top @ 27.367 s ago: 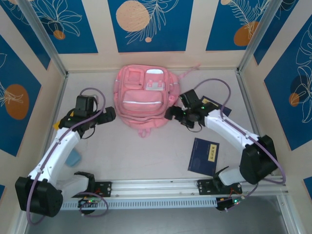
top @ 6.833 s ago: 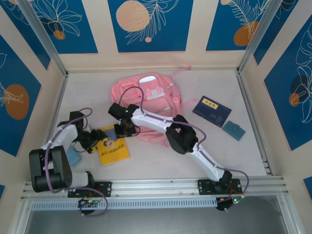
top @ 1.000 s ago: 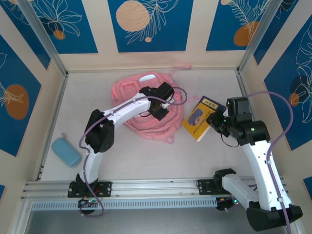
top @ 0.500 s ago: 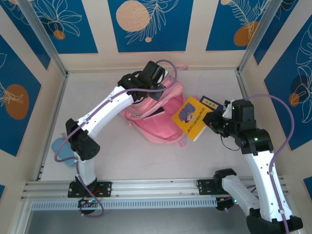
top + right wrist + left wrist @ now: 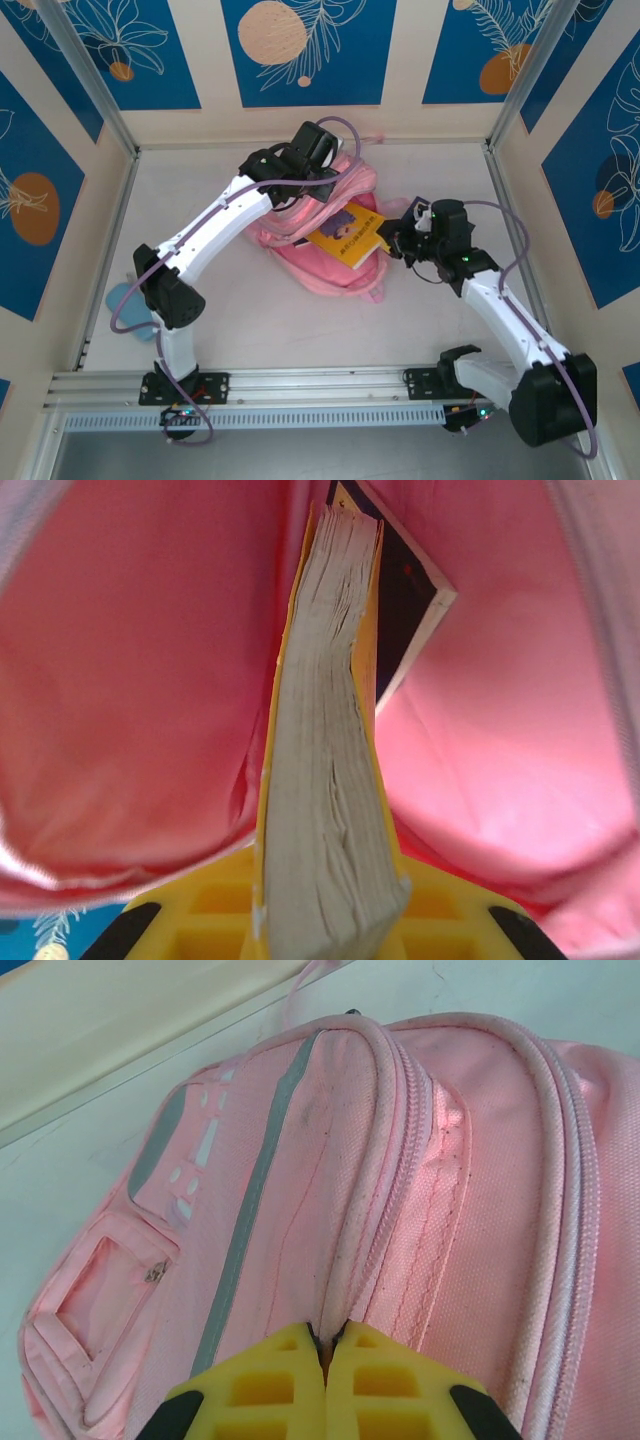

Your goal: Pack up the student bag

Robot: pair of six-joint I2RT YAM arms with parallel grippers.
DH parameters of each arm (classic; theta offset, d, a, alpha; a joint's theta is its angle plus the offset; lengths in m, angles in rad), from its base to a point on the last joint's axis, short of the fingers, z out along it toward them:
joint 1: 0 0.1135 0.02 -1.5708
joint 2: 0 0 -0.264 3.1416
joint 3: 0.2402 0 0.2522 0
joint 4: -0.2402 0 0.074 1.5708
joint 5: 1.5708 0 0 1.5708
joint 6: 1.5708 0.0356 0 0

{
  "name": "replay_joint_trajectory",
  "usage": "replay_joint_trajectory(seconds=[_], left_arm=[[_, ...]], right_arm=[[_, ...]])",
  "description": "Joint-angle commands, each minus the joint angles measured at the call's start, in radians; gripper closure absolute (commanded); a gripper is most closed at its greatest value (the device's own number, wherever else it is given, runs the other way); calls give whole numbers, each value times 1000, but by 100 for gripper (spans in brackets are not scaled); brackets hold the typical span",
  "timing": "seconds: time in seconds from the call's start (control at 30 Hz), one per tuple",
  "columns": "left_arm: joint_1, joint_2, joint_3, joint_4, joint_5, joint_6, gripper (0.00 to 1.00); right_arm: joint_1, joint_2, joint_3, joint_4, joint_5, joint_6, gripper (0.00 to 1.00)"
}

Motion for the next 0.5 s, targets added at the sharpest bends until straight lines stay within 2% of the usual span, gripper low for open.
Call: replay_joint_trajectory(seconds=[0.0, 0.23, 0.47], left_arm=[[5, -16, 66, 71, -32, -41, 100], [26, -14, 67, 46, -27, -79, 100], [51, -19, 62, 21, 1, -113, 100]], right_arm=[[50, 58, 8, 319, 42, 120, 100], [164, 298, 110, 385, 200, 162, 100], [215, 475, 198, 351, 317, 272, 98]])
